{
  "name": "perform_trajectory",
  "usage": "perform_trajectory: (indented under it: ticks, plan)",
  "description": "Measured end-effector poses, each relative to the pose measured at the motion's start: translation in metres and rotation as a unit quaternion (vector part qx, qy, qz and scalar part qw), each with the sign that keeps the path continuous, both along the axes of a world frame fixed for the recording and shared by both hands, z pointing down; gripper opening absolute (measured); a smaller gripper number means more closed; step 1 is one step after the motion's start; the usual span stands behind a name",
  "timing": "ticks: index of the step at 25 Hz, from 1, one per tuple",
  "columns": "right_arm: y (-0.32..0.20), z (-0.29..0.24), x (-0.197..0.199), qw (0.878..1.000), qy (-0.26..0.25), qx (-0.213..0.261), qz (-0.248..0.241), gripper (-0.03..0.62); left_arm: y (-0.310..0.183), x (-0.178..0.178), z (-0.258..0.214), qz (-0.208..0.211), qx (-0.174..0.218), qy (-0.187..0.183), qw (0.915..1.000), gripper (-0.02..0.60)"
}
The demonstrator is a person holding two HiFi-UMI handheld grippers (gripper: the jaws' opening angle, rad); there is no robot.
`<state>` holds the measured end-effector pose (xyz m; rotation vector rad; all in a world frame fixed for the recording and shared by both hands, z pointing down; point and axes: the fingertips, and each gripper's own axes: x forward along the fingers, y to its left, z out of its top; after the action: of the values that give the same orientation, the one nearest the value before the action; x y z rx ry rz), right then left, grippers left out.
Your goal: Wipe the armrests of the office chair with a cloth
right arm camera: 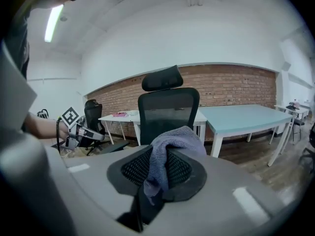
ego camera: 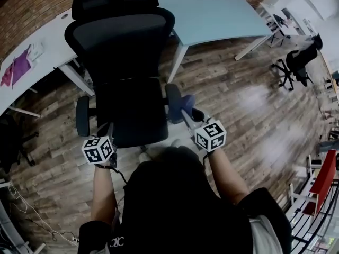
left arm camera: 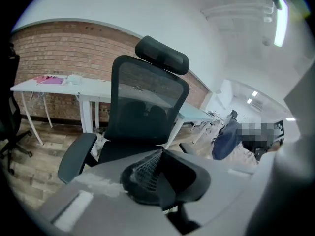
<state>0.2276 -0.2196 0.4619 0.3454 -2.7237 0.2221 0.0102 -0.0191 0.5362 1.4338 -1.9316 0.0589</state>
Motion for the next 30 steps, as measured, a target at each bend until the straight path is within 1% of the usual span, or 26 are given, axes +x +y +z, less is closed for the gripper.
perform_trajectory:
  ticks: [2, 7, 10, 12, 15, 19, 25, 28, 30]
  plan:
    - [0.015, 0.003, 0.007, 1.0, 0.005, 0.002, -0.005, 0.069, 0.011, 0.007, 0.003, -0.004, 0.001, 0.008, 1.0, 0.006]
    - [0.031, -0.004, 0.018, 1.0, 0.0, 0.012, -0.014, 0.069, 0.028, 0.023, -0.006, -0.015, 0.013, 0.001, 0.9998, 0.006]
    - [0.04, -0.02, 0.026, 0.999, -0.01, 0.033, -0.027, 0.069, 0.03, 0.036, -0.015, -0.016, 0.021, -0.006, 0.9996, 0.006]
    - [0.048, -0.029, 0.037, 0.998, -0.017, 0.048, -0.037, 0.069, 0.028, 0.052, -0.018, -0.012, 0.022, -0.01, 0.9996, 0.006]
    - [0.063, -0.036, 0.072, 0.997, -0.023, 0.062, -0.05, 0.069, 0.025, 0.095, -0.025, 0.004, 0.023, -0.018, 0.9996, 0.006]
    - [0.081, -0.027, 0.142, 0.997, -0.028, 0.051, -0.048, 0.069, 0.031, 0.169, -0.029, 0.028, 0.023, -0.033, 0.9988, 0.006]
    - [0.117, -0.005, 0.242, 0.997, -0.03, 0.029, -0.065, 0.069, 0.08, 0.267, -0.022, 0.012, 0.006, -0.039, 0.9991, 0.006]
    - [0.133, -0.001, 0.279, 0.997, -0.037, 0.012, -0.067, 0.069, 0.112, 0.305, -0.016, -0.004, -0.009, -0.035, 0.9994, 0.006]
    - [0.147, -0.002, 0.295, 0.996, -0.042, 0.008, -0.072, 0.069, 0.131, 0.324, -0.017, -0.011, -0.015, -0.032, 0.9993, 0.006]
